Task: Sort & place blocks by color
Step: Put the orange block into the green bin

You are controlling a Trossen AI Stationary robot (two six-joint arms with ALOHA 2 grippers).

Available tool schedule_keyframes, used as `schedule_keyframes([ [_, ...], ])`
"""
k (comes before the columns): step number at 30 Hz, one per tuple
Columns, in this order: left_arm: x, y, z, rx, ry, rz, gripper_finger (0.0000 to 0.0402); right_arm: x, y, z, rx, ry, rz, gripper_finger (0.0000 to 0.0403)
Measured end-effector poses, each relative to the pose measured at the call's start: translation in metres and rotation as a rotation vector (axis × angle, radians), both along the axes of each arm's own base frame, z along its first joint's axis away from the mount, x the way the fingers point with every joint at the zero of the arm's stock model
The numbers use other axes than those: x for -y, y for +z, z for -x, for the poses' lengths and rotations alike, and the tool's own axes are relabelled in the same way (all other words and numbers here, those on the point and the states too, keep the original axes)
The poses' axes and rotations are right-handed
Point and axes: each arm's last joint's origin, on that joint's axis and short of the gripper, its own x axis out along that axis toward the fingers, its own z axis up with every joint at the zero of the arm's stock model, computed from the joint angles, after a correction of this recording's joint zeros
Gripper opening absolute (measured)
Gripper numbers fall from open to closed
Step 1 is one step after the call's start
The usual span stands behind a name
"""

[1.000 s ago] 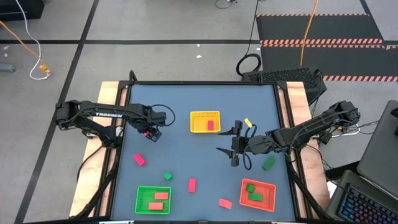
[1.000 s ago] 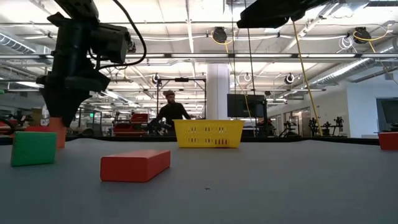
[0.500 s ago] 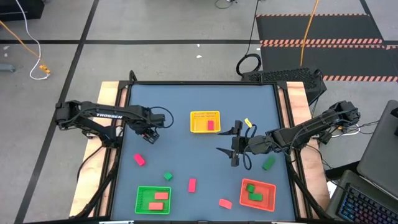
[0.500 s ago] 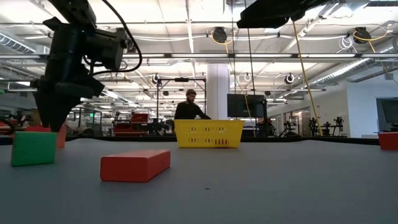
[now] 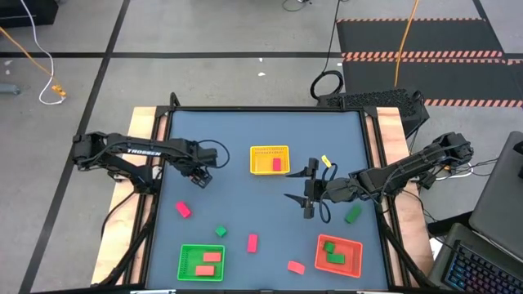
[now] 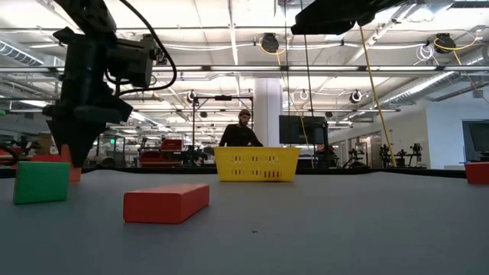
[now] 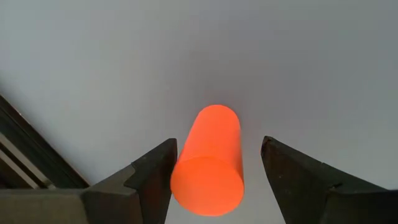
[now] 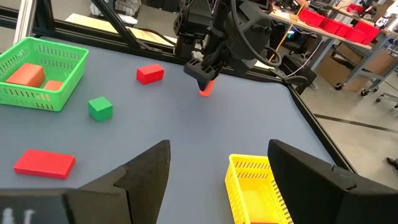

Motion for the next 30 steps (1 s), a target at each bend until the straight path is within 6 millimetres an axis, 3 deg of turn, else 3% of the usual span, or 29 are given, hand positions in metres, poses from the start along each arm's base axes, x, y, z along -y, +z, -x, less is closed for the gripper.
schedule_keyframes([
  [10, -0.003, -0.001, 0.000, -0.008, 0.012, 0.002, 0.0229, 0.000, 0.000, 0.000, 0.000, 0.000, 0.000, 0.0263],
  [18, -0.002, -0.001, 0.000, -0.001, 0.013, 0.006, 0.0129, 0.000, 0.000, 0.000, 0.000, 0.001, 0.003, 0.0263],
  [26, -0.002, 0.000, -0.001, 0.006, -0.005, 0.044, 0.0129, 0.000, 0.000, 0.000, -0.001, 0.001, 0.004, 0.0263],
  [30, 0.000, 0.011, -0.010, 0.057, -0.018, 0.106, 0.0129, 0.000, 0.000, 0.000, -0.002, 0.003, 0.010, 0.0263],
])
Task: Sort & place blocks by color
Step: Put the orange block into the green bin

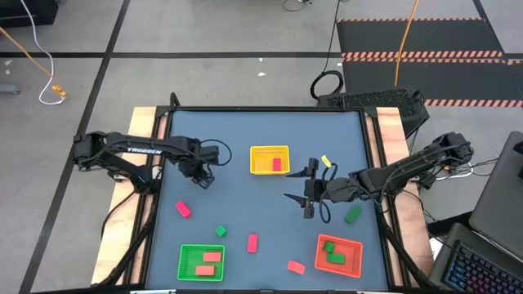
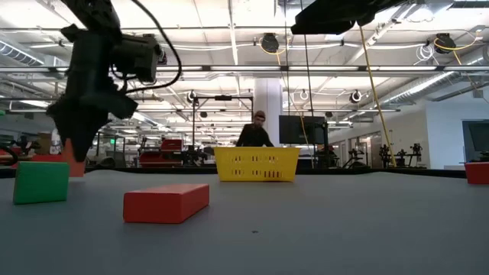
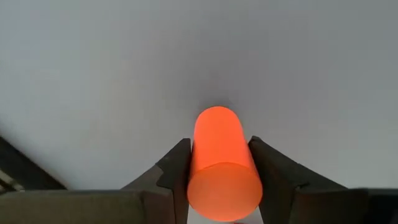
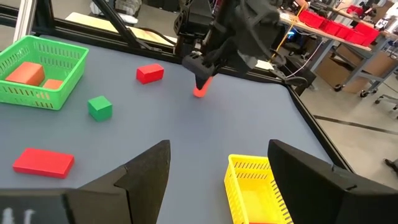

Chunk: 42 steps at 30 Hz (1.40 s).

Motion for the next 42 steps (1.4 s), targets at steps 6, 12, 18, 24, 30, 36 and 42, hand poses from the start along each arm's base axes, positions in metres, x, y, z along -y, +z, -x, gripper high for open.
schedule_keyframes([
  [6, 0.018, 0.038, -0.025, 0.127, -0.080, 0.022, 0.0129, 0.000, 0.000, 0.000, -0.002, 0.004, 0.012, 0.0263],
  [12, 0.071, 0.092, -0.048, 0.323, -0.234, -0.002, 0.0129, 0.000, -0.001, 0.000, -0.013, 0.001, 0.008, 0.0263],
  [18, 0.145, 0.120, -0.047, 0.543, -0.259, 0.005, 0.0129, 0.001, -0.004, 0.002, -0.040, -0.006, -0.001, 0.0263],
  [24, 0.204, 0.122, -0.023, 0.698, -0.238, 0.034, 0.0129, 0.001, -0.004, 0.002, -0.035, -0.014, -0.023, 0.0263],
  [30, 0.243, 0.114, -0.004, 0.786, -0.206, 0.007, 0.0129, 0.000, -0.004, 0.001, -0.033, -0.014, -0.023, 0.0263],
  [36, 0.268, 0.082, -0.004, 0.696, -0.285, -0.042, 0.0129, 0.000, -0.004, 0.001, -0.032, -0.013, -0.022, 0.0263],
  [42, 0.282, 0.060, -0.005, 0.639, -0.447, -0.116, 0.0129, 0.000, -0.004, 0.001, -0.032, -0.012, -0.021, 0.0263],
])
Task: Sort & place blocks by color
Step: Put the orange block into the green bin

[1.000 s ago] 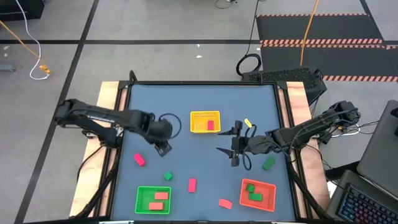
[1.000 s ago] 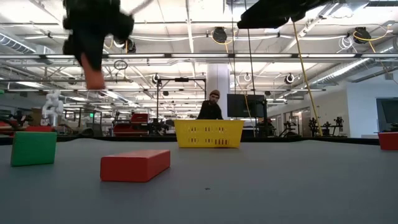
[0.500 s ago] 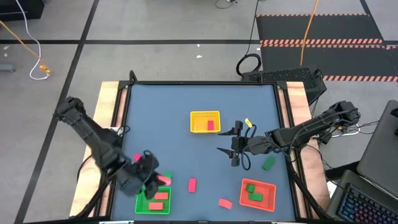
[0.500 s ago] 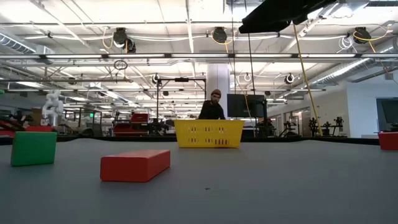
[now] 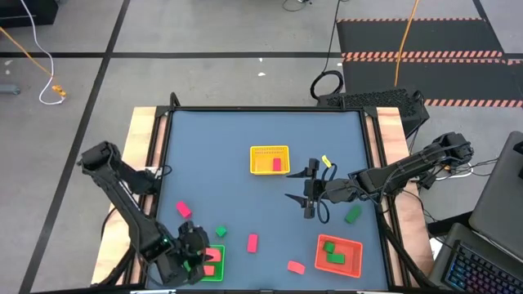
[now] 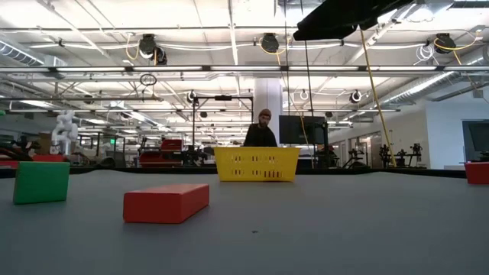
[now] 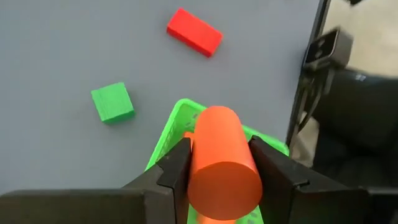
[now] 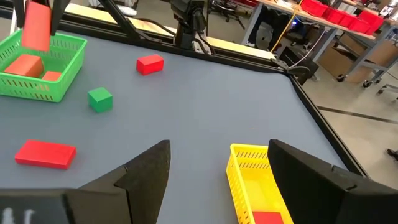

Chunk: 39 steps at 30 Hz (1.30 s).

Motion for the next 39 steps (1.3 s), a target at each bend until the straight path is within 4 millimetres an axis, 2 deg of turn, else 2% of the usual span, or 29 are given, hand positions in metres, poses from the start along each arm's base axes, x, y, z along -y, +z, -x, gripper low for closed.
schedule_keyframes([
  [6, 0.007, -0.010, 0.002, -0.063, -0.055, -0.006, 0.0132, 0.000, 0.000, 0.000, -0.001, 0.002, 0.004, 0.0263],
  [15, 0.007, -0.010, 0.004, -0.068, -0.061, -0.010, 0.0273, 0.000, 0.000, 0.000, 0.000, 0.002, 0.004, 0.0263],
  [22, 0.001, -0.010, -0.004, -0.066, -0.052, -0.020, 0.0331, 0.000, 0.000, 0.000, -0.001, 0.002, 0.004, 0.0263],
  [27, -0.005, -0.010, -0.007, -0.083, -0.036, -0.043, 0.0331, 0.000, 0.000, 0.000, -0.001, 0.002, 0.004, 0.0263],
  [33, -0.017, -0.012, -0.011, -0.093, -0.004, -0.133, 0.0300, 0.000, 0.000, 0.000, -0.001, 0.002, 0.004, 0.0263],
  [39, -0.009, -0.006, -0.023, 0.032, -0.105, -0.106, 0.0260, 0.000, 0.000, 0.000, -0.001, 0.002, 0.005, 0.0263],
])
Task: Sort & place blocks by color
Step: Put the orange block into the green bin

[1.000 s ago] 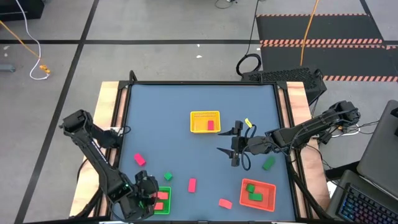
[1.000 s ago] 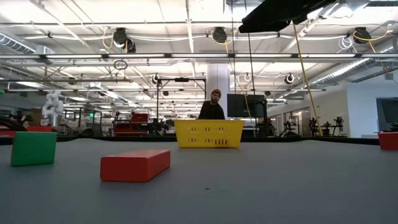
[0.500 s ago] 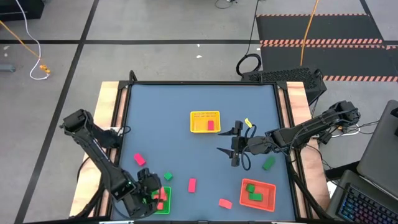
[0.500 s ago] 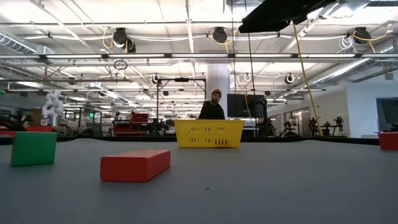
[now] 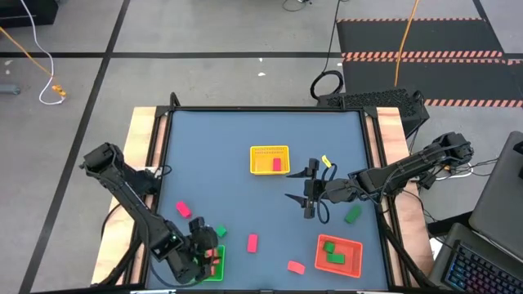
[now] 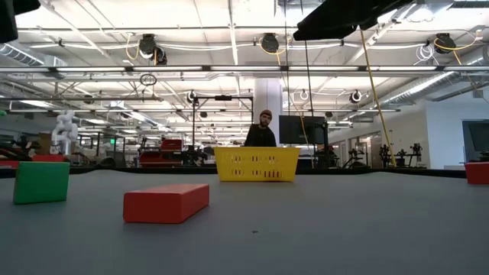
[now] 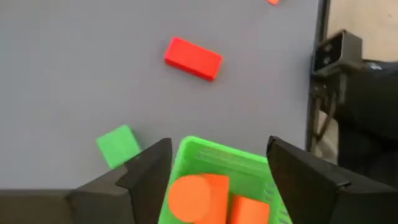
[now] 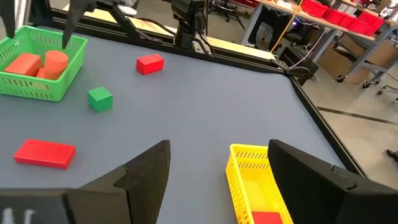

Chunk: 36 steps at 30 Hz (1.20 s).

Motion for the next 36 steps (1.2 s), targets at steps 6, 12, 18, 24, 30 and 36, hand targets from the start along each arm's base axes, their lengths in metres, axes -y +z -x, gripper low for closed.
schedule_keyframes([
  [6, -0.004, -0.013, -0.002, -0.043, 0.048, -0.077, 0.0214, 0.000, 0.000, 0.000, 0.000, 0.000, 0.000, 0.0263],
  [12, 0.003, -0.036, -0.010, -0.131, 0.006, -0.085, 0.0183, 0.000, 0.000, 0.000, -0.001, 0.000, 0.000, 0.0263],
  [18, 0.001, -0.040, -0.007, -0.220, 0.003, -0.062, 0.0167, 0.000, 0.000, 0.000, -0.001, 0.000, 0.000, 0.0263],
  [24, -0.006, -0.032, 0.003, -0.278, 0.059, -0.059, 0.0153, 0.000, 0.000, 0.000, -0.001, 0.000, 0.000, 0.0263],
  [30, -0.007, -0.027, 0.007, -0.276, 0.066, -0.048, 0.0142, 0.000, 0.000, 0.000, -0.002, 0.000, 0.000, 0.0263],
  [36, -0.009, -0.029, 0.018, -0.397, 0.088, -0.050, 0.0131, 0.000, 0.000, 0.000, -0.002, 0.000, 0.000, 0.0263],
])
